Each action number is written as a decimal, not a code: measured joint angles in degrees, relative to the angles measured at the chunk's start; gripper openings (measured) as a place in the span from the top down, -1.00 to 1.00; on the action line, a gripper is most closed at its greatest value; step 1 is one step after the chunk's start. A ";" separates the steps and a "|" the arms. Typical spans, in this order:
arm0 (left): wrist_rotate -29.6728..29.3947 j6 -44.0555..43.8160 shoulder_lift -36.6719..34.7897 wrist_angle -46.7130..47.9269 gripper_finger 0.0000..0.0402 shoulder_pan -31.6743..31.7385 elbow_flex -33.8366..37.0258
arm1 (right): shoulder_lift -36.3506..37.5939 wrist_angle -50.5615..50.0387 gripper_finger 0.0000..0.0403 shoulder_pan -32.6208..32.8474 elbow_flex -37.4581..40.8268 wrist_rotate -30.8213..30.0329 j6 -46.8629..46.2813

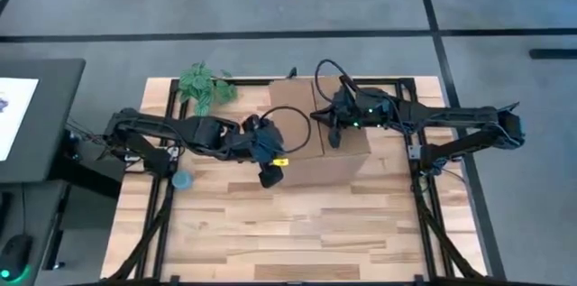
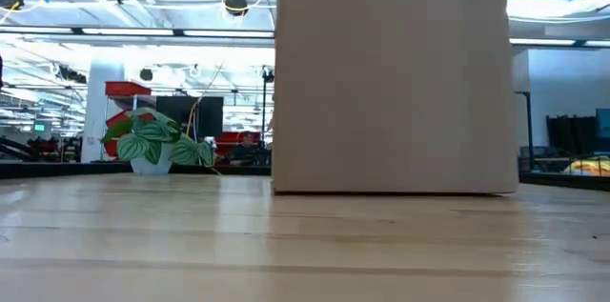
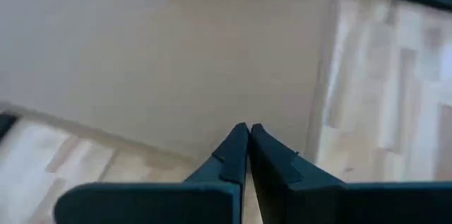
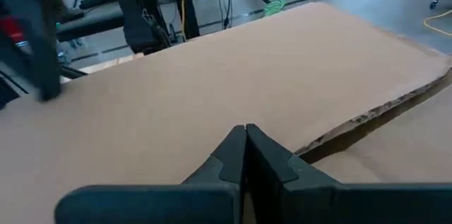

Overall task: Wrap mug
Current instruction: Close the box

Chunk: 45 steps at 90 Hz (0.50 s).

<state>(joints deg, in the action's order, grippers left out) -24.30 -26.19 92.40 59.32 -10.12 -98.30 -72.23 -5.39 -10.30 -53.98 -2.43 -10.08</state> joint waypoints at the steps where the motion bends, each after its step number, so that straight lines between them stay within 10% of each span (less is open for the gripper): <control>1: -0.01 0.16 0.00 0.02 1.00 0.08 0.00 | -0.01 0.01 1.00 0.08 0.00 -0.14 0.01; 45: -0.90 0.48 0.32 0.56 1.00 0.13 -5.32 | 0.33 -1.11 1.00 0.43 -1.32 -0.51 -0.98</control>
<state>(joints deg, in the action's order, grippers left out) -25.20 -25.71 92.72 59.88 -9.99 -103.63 -71.90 -6.50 -9.87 -55.29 -2.94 -11.06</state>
